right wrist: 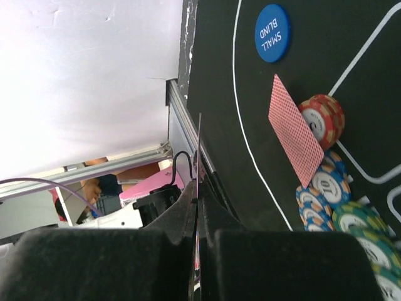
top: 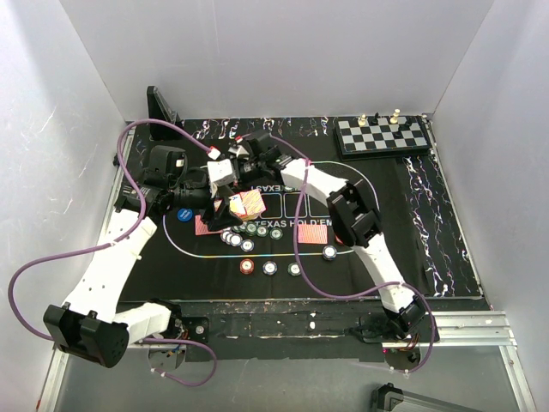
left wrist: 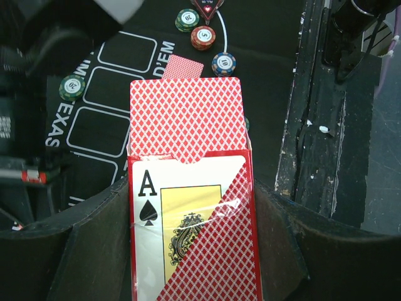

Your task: Distribute texas hold em gaming equipment

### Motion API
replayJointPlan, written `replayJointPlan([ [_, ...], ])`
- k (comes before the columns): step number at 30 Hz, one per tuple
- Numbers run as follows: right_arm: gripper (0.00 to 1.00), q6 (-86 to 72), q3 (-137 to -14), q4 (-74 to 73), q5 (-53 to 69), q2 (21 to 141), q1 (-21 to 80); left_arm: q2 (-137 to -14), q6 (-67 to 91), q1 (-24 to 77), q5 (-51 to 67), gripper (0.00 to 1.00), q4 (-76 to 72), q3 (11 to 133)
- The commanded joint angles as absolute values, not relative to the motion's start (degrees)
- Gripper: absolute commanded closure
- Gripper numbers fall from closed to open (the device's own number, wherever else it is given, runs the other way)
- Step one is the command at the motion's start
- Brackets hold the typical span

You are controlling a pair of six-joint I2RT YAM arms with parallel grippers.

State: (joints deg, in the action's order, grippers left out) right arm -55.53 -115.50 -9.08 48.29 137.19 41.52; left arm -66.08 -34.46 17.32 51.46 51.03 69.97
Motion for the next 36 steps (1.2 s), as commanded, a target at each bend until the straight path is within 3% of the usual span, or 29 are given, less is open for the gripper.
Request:
replayJointPlan([
  [1, 0.98, -56.6, -122.2, -11.2, 49.2, 142.0, 41.8, -64.0, -34.2, 17.0, 52.7, 1.00, 51.0, 72.6],
  [8, 0.86, -56.1, -126.4, -13.6, 48.0, 147.4, 42.3, -63.9, -33.8, 17.0, 52.6, 1.00, 50.8, 72.8],
  [21, 0.45, -51.0, -130.3, -20.8, 46.6, 149.2, 42.5, -62.8, -33.1, 17.0, 52.0, 1.00, 50.7, 72.5],
  [29, 0.37, -39.6, -131.9, -35.9, 37.5, 146.2, 41.8, -62.6, -32.8, 17.0, 52.3, 1.00, 50.1, 72.2],
  [36, 0.36, -37.0, -128.0, -37.6, 31.7, 142.5, 41.7, -62.3, -32.4, 17.1, 52.2, 1.00, 49.9, 72.2],
])
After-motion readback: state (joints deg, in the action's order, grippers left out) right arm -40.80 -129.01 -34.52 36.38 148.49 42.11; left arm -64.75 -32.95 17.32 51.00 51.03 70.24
